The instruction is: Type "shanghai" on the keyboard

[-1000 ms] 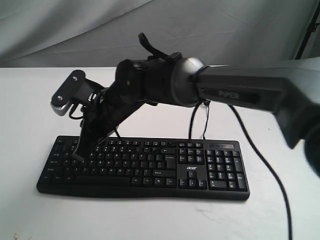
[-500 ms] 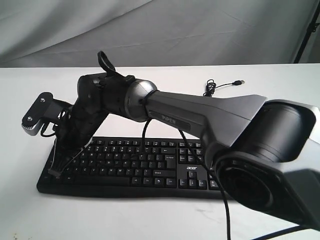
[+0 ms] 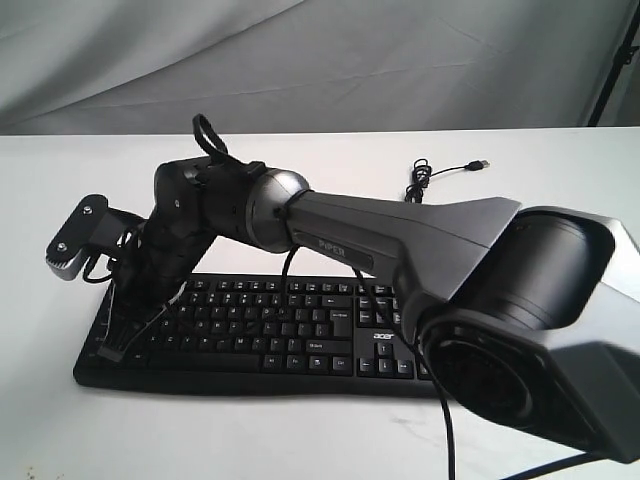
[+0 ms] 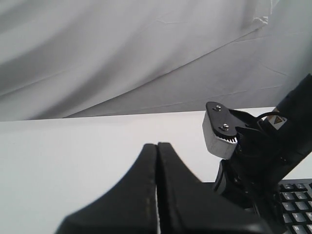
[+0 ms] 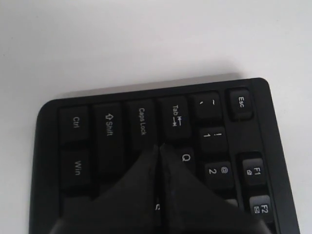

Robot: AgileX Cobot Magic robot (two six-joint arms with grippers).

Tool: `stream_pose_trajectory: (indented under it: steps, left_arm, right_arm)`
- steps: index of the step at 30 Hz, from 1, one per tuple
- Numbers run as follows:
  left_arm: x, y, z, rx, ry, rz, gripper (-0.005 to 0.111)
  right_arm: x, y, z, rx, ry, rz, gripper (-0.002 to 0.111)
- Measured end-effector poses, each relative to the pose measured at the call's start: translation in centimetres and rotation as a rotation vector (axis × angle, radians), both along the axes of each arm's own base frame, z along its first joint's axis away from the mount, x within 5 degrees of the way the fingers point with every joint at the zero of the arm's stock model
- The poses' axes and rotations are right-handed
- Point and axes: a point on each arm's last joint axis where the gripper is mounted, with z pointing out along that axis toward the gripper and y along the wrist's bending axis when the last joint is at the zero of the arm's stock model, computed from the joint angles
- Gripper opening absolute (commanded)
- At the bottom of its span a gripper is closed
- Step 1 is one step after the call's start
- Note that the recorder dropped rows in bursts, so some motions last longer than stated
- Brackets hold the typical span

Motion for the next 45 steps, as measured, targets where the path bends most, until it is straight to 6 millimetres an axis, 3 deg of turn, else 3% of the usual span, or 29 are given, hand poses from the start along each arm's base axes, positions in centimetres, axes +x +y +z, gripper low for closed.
stream_pose_trajectory:
  steps: [37, 40, 45]
  left_arm:
    - [0.0, 0.0, 0.0, 0.0, 0.0, 0.0, 0.0]
    - [0.0, 0.0, 0.0, 0.0, 0.0, 0.0, 0.0]
    - [0.0, 0.0, 0.0, 0.0, 0.0, 0.0, 0.0]
  right_arm:
    - [-0.1, 0.2, -1.0, 0.009, 0.036, -0.007, 0.0]
    - [0.0, 0.0, -0.4, -0.014, 0.009, 0.004, 0.0]
    - [0.1, -0.9, 3.4, -0.043, -0.065, 0.01, 0.0]
